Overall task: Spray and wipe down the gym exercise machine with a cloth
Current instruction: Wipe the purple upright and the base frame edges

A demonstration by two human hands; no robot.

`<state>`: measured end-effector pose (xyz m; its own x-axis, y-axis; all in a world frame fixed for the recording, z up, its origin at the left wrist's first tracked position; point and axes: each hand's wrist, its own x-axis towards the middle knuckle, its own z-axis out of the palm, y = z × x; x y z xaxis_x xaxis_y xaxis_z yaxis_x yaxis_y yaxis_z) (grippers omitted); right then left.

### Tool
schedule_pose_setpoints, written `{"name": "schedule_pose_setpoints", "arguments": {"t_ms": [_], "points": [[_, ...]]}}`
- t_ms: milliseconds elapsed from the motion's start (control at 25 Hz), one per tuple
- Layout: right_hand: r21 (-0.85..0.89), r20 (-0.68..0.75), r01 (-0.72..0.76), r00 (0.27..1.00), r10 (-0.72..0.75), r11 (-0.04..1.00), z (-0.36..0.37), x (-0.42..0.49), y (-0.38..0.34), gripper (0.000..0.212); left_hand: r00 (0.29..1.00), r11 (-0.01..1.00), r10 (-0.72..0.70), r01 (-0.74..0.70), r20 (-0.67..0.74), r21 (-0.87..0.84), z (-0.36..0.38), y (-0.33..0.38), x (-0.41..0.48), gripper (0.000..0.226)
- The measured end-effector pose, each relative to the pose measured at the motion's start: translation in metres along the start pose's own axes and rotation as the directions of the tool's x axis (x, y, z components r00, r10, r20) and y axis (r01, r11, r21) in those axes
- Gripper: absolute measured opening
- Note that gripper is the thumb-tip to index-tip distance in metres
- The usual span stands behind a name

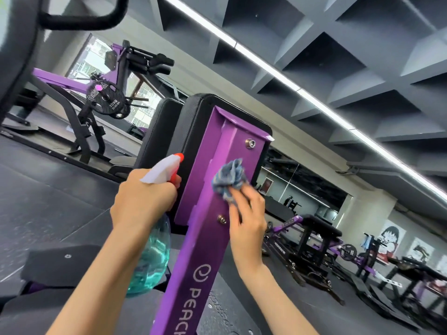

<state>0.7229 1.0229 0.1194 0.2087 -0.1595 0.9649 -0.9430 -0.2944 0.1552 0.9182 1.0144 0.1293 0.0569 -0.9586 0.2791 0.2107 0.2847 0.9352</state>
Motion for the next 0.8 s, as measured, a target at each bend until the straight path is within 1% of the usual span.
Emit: {"name": "schedule_pose_setpoints", "arguments": {"t_ms": [40, 80, 120, 160, 200, 240, 280, 320, 360, 440, 480, 520, 600, 680, 720, 800], "points": [[-0.028, 0.066, 0.127, 0.990, -0.125, 0.992, -0.004, -0.006, 0.008, 0.029, 1.000, 1.000, 0.016, -0.016, -0.010, 0.013, -0.004, 0.006, 0.000, 0.048], [-0.035, 0.103, 0.220, 0.971, -0.216, 0.975, -0.008, 0.001, 0.017, 0.029, 0.999, 0.999, 0.029, -0.028, -0.013, 0.043, -0.005, 0.010, -0.001, 0.039], [-0.053, 0.102, 0.270, 0.959, -0.264, 0.961, -0.009, 0.018, 0.022, 0.029, 0.999, 0.996, 0.041, -0.039, -0.016, 0.083, -0.005, 0.015, -0.002, 0.029], [-0.065, 0.071, 0.274, 0.961, -0.269, 0.960, -0.009, 0.040, 0.022, 0.030, 0.998, 0.992, 0.057, -0.055, -0.017, 0.113, -0.004, 0.018, -0.003, 0.027], [-0.081, 0.025, 0.241, 0.971, -0.239, 0.967, -0.008, 0.061, 0.021, 0.030, 0.997, 0.988, 0.072, -0.071, 0.000, 0.139, -0.002, 0.019, -0.004, 0.028], [-0.100, -0.012, 0.203, 0.979, -0.205, 0.974, -0.005, 0.074, 0.018, 0.032, 0.996, 0.982, 0.082, -0.086, 0.032, 0.166, 0.000, 0.017, -0.004, 0.035], [-0.116, -0.030, 0.189, 0.981, -0.194, 0.975, -0.003, 0.074, 0.013, 0.033, 0.993, 0.976, 0.095, -0.108, 0.077, 0.188, 0.002, 0.013, -0.004, 0.048], [-0.128, 0.001, 0.221, 0.975, -0.222, 0.967, -0.004, 0.061, 0.013, 0.035, 0.987, 0.975, 0.104, -0.125, 0.120, 0.183, 0.003, 0.008, -0.005, 0.056], [-0.147, 0.072, 0.312, 0.950, -0.305, 0.939, -0.008, 0.043, 0.017, 0.037, 0.985, 0.980, 0.100, -0.122, 0.144, 0.159, 0.004, 0.003, -0.005, 0.058], [-0.201, 0.251, 0.533, 0.839, -0.483, 0.822, -0.021, 0.013, 0.025, 0.036, 0.987, 0.986, 0.074, -0.094, 0.143, 0.139, 0.007, -0.007, -0.005, 0.052], [-0.212, 0.298, 0.595, 0.795, -0.528, 0.775, -0.027, 0.016, 0.027, 0.034, 0.989, 0.985, 0.056, -0.077, 0.140, 0.152, 0.008, -0.009, -0.008, 0.047], [-0.225, 0.296, 0.603, 0.790, -0.536, 0.765, -0.026, 0.028, 0.025, 0.034, 0.993, 0.982, 0.035, -0.056, 0.116, 0.182, 0.009, -0.009, -0.009, 0.040], [-0.281, 0.242, 0.541, 0.839, -0.487, 0.792, -0.014, 0.065, 0.012, 0.035, 1.000, 0.972, 0.015, -0.015, 0.000, 0.233, 0.009, -0.012, -0.009, 0.031], [-0.365, 0.222, 0.516, 0.857, -0.465, 0.775, 0.007, 0.096, -0.007, 0.029, 0.994, 0.980, 0.005, 0.016, -0.108, 0.197, 0.005, -0.015, -0.007, 0.028], [-0.402, 0.237, 0.526, 0.850, -0.470, 0.749, 0.017, 0.100, -0.014, 0.023, 0.988, 0.984, -0.001, 0.028, -0.153, 0.177, 0.003, -0.017, -0.006, 0.027], [-0.411, 0.311, 0.573, 0.819, -0.481, 0.709, 0.028, 0.082, -0.018, 0.011, 0.983, 0.982, -0.008, 0.042, -0.182, 0.183, -0.001, -0.019, -0.004, 0.025]]}}
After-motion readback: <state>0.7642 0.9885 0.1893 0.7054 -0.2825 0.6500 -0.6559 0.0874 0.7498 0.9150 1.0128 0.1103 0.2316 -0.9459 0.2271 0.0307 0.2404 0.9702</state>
